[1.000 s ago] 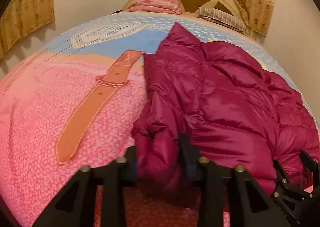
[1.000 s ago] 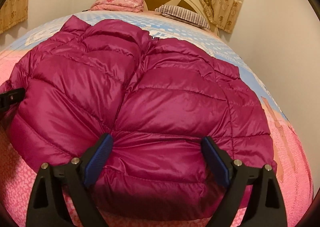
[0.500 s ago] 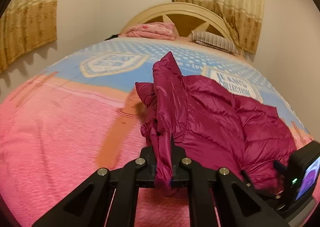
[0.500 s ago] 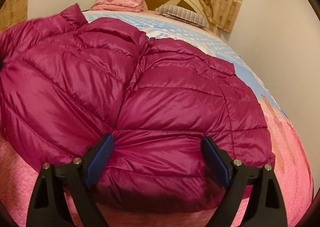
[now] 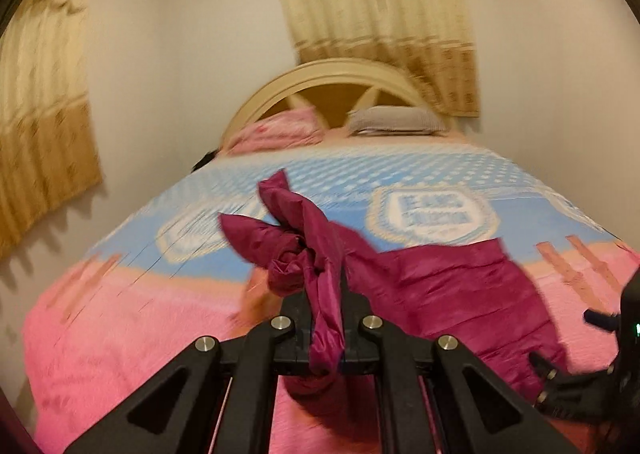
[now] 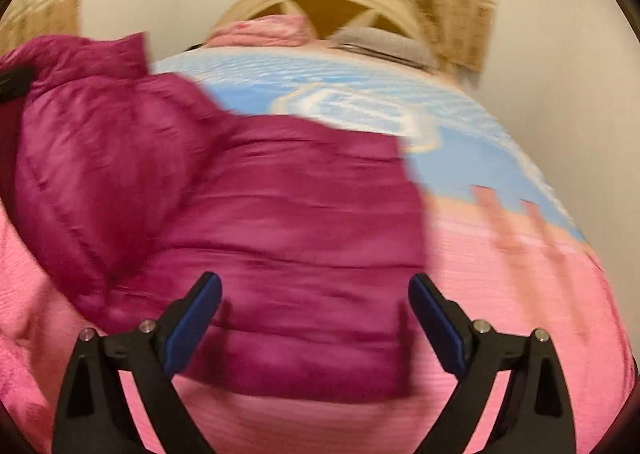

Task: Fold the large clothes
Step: 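Carry the held jacket bundle with the left gripper while the right gripper grasps it too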

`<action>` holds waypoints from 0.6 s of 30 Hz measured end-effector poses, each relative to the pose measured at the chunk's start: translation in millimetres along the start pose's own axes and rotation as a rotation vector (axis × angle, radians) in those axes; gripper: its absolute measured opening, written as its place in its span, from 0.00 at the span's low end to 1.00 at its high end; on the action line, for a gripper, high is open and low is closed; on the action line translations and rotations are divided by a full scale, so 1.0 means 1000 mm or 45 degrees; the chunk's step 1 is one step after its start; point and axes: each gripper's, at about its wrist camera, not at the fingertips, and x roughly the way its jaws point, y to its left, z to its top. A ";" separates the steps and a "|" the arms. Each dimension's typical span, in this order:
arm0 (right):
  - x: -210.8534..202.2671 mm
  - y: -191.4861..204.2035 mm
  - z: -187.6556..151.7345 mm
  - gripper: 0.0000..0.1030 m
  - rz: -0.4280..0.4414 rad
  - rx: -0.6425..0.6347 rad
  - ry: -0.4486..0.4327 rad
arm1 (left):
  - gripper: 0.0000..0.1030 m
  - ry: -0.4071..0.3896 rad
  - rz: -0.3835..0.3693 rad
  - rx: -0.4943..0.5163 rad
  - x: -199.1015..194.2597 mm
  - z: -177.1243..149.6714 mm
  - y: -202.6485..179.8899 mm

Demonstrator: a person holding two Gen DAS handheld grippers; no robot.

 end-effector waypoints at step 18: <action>0.031 -0.193 -0.066 0.95 -0.390 0.374 0.206 | 0.06 0.071 -0.242 0.654 0.051 -0.075 -0.239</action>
